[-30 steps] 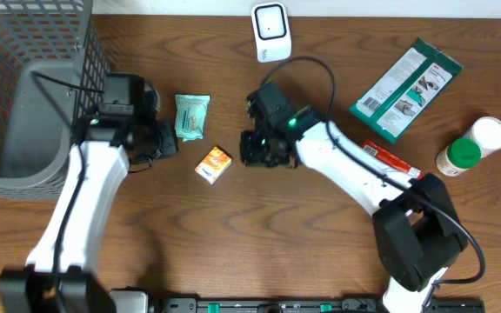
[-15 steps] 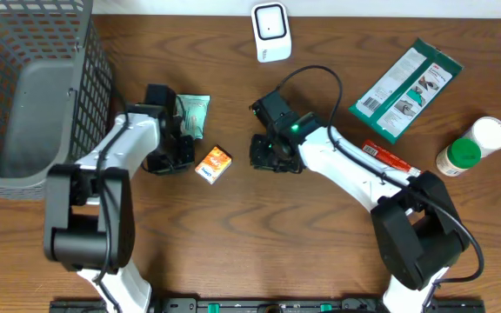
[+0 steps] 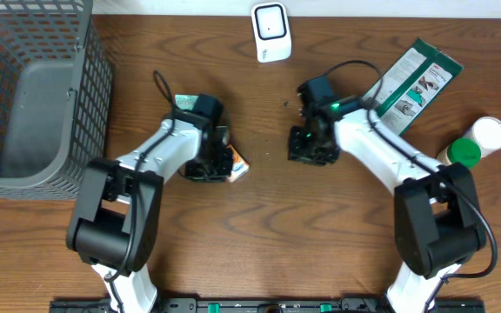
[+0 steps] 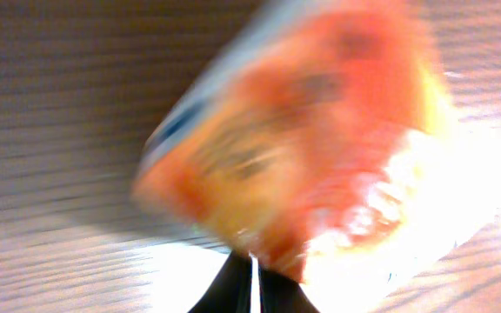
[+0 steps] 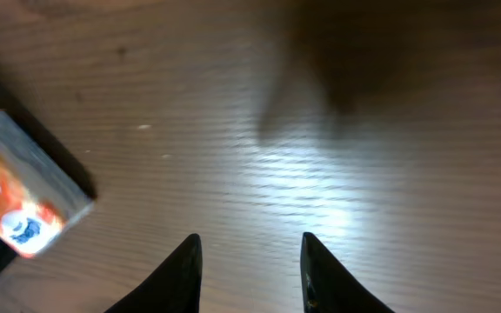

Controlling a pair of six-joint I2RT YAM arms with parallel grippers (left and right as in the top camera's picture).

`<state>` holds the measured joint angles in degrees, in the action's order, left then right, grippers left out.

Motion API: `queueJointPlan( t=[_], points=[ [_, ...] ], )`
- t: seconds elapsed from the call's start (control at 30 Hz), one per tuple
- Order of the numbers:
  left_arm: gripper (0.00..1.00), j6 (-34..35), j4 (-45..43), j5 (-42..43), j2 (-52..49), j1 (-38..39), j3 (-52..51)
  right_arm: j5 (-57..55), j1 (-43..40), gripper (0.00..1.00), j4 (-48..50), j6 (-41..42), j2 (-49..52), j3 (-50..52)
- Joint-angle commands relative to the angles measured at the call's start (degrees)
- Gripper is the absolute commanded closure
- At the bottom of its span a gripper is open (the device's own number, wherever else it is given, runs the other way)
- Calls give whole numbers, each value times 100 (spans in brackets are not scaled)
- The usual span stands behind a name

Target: Scan the item barcode

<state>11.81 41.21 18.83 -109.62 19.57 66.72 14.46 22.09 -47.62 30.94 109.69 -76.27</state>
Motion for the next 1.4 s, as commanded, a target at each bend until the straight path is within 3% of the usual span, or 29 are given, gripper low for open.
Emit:
queueJointPlan(
  t=[0.0, 0.07, 0.13, 0.43, 0.63, 0.7, 0.93, 1.03, 1.2, 1.37],
  points=[
    [93, -9, -111, -219, -83, 131, -15, 782, -302, 56, 9, -894, 9, 26],
    [92, 190, -157, -599, -83, 118, -4, 1279, -413, 43, 79, -1340, 9, 26],
    [92, 332, -216, -942, -74, 28, 4, 1300, -398, 37, 243, -1578, 9, 26],
    [92, 337, -815, -911, -76, -160, 4, 566, 306, 42, 1298, -1574, 9, 26],
    [92, 481, -905, -883, -79, 4, -13, -444, 1040, 55, 1622, -894, 15, 26],
    [92, 481, -979, -883, -87, 74, -13, -717, 1185, 55, 1617, -778, 15, 26],
    [92, 481, -1029, -905, -92, 173, -13, -619, 1368, 58, 1626, -612, 20, 33],
    [92, 487, -973, -905, -92, 173, -13, -70, 1307, 59, 1679, -549, 81, 44],
    [92, 977, -713, -1104, -92, 162, -13, 144, 1283, 59, 1722, -461, 275, 59],
    [92, 997, -730, -1169, -92, 162, -13, 404, 1283, 59, 1867, -448, 518, 59]
  ],
)
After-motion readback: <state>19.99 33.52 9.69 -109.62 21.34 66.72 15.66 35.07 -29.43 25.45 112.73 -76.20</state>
